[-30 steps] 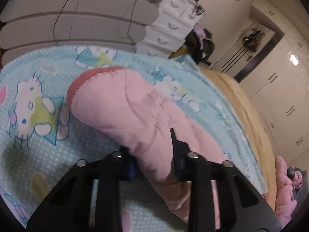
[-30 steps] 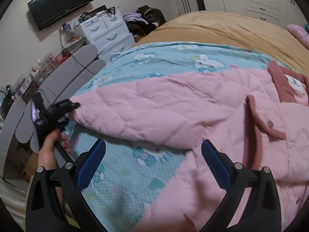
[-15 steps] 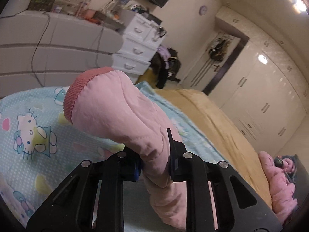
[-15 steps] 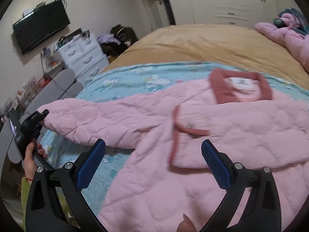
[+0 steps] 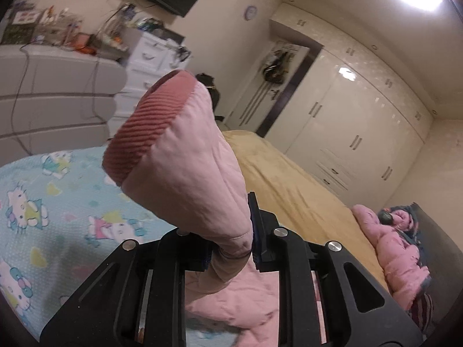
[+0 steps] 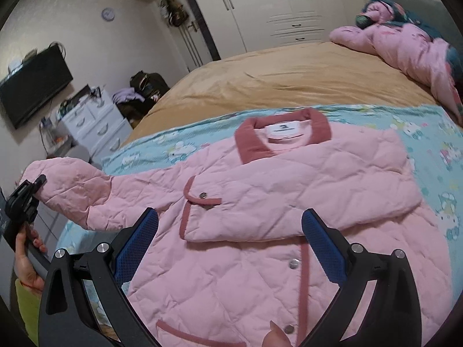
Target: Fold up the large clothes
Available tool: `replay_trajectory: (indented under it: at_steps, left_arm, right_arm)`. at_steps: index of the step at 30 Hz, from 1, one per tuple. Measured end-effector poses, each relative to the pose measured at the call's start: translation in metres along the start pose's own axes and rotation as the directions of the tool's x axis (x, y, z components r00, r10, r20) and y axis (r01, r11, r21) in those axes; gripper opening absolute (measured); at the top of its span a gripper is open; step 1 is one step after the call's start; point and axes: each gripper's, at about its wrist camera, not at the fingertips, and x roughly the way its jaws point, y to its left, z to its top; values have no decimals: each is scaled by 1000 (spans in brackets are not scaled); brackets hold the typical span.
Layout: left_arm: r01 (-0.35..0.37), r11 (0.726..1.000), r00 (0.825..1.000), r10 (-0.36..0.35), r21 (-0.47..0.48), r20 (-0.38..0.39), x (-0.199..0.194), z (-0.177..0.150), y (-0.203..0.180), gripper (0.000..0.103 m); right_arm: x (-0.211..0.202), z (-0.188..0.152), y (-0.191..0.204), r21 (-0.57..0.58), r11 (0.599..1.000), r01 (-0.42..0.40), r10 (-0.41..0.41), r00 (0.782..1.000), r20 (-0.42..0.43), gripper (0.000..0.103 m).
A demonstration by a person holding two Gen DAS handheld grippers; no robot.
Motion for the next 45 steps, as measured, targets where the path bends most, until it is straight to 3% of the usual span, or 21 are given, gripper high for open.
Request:
replay_trajectory:
  at_steps: [13,25,36,45]
  left_arm:
    - [127,981,992,-126,147,-19,-14,-4,-99,13]
    - [224,933,975,-215,280,-65,-23,-32,-184,13]
    - [325,870,945,-280,371,-170,-14,-83,-253,13]
    - [390,830,916,-303,399,-264,2,-128,-287,13]
  right_arm:
    - [-46,-5,-60,104,994,-19,12,998,65,99]
    - [-69,-14,-106,190,981,-40,21,995,101,99]
    - [-86,-22,-147,256,966,-31,-1,992,124,99]
    - [-107,-25,-184,305,952,-5,-46,987,157,99]
